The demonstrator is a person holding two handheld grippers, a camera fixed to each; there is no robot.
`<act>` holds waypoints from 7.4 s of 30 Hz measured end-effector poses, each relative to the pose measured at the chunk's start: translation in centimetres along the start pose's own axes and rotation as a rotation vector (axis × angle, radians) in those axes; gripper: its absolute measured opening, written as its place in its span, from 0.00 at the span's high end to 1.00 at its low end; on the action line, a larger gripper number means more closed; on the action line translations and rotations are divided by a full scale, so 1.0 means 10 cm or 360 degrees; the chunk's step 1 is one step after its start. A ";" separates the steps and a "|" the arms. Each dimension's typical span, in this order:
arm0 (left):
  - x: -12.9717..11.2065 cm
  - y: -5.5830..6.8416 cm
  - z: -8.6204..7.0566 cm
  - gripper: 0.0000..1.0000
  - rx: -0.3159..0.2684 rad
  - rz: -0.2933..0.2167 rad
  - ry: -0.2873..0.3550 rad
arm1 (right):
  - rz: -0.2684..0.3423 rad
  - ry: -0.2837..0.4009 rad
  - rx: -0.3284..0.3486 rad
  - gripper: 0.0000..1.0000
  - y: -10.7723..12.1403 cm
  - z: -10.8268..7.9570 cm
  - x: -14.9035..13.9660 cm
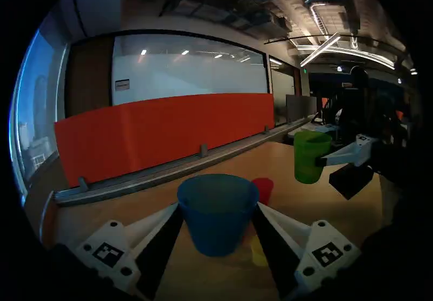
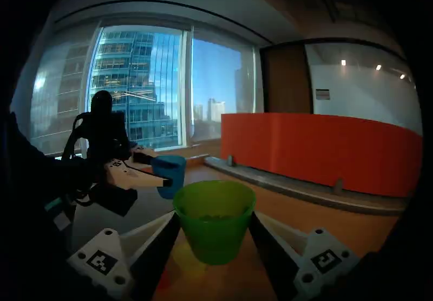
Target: Pour water
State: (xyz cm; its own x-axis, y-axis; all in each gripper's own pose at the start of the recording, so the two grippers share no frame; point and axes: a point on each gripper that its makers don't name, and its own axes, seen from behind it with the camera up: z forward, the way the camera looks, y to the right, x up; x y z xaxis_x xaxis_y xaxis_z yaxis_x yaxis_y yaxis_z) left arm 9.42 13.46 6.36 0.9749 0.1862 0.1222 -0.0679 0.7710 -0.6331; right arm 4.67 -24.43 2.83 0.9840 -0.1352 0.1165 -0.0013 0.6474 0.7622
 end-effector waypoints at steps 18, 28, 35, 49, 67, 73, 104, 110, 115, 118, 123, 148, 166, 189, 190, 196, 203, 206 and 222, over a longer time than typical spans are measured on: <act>-0.46 0.07 0.08 0.15 -0.0080 0.0114 -0.0254 | -0.0052 -0.0242 0.0023 0.12 0.07 0.01 -0.46; -0.78 0.11 0.11 0.15 -0.0130 0.0172 -0.0419 | -0.0081 -0.0389 0.0048 0.11 0.13 0.02 -0.76; -1.01 0.13 0.14 0.15 -0.0172 0.0216 -0.0535 | -0.0100 -0.0468 0.0067 0.11 0.16 0.05 -0.92; -1.37 0.20 0.21 0.15 -0.0251 0.0247 -0.0686 | -0.0121 -0.0599 0.0099 0.11 0.19 0.11 -1.21; -1.70 0.27 0.33 0.15 -0.0309 0.0175 -0.0752 | -0.0103 -0.0694 0.0113 0.10 0.23 0.13 -1.52; -1.76 0.29 0.34 0.15 -0.0325 0.0158 -0.0759 | -0.0086 -0.0710 0.0113 0.10 0.23 0.14 -1.60; -1.90 0.32 0.27 0.15 -0.0343 0.0119 -0.0777 | -0.0052 -0.0771 0.0097 0.10 0.18 0.12 -1.93; -1.92 0.32 0.26 0.15 -0.0343 0.0127 -0.0781 | -0.0033 -0.0765 0.0094 0.10 0.17 0.12 -1.96; -1.91 0.33 0.27 0.15 -0.0344 0.0133 -0.0783 | -0.0027 -0.0764 0.0094 0.10 0.17 0.10 -1.97; -1.91 0.33 0.26 0.15 -0.0343 0.0129 -0.0783 | -0.0033 -0.0765 0.0093 0.09 0.16 0.09 -1.98; -1.91 0.33 0.25 0.15 -0.0340 0.0130 -0.0783 | -0.0030 -0.0767 0.0091 0.09 0.15 0.09 -1.98; -1.98 0.30 0.13 0.15 -0.0333 0.0124 -0.0821 | 0.0022 -0.0795 0.0066 0.00 0.10 -0.08 -2.07; -1.87 0.29 -0.33 0.15 -0.0213 0.0042 -0.0737 | 0.0112 -0.0653 -0.0074 0.00 0.01 -0.50 -1.88; -1.33 0.05 -0.69 0.15 0.0166 -0.0136 -0.0294 | 0.0110 -0.0280 -0.0434 0.00 0.14 -0.88 -1.28; -1.31 0.04 -0.70 0.15 0.0183 -0.0144 -0.0276 | 0.0107 -0.0263 -0.0457 0.00 0.16 -0.89 -1.25; -1.20 -0.01 -0.76 0.15 0.0279 -0.0169 -0.0187 | 0.0100 -0.0155 -0.0620 0.00 0.34 -0.97 -1.11; -1.03 -0.14 -0.87 0.15 0.0448 -0.0191 -0.0060 | 0.0114 -0.0031 -0.0831 0.00 0.58 -1.11 -1.00; -0.95 -0.19 -0.91 0.15 0.0519 -0.0213 0.0000 | 0.0131 0.0031 -0.0922 0.00 0.68 -1.18 -0.93; -0.76 -0.38 -1.11 0.15 0.0849 -0.0224 0.0201 | -0.0007 0.0192 -0.1334 0.01 0.98 -1.58 -0.75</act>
State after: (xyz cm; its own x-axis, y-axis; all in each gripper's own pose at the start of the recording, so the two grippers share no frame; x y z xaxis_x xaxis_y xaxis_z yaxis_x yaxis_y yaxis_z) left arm 4.64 2.37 -0.68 0.9979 0.0101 0.0646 -0.0010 0.9902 -0.1394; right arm 0.11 -5.25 -0.60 0.9960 -0.0889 0.0093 0.0885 0.9955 0.0329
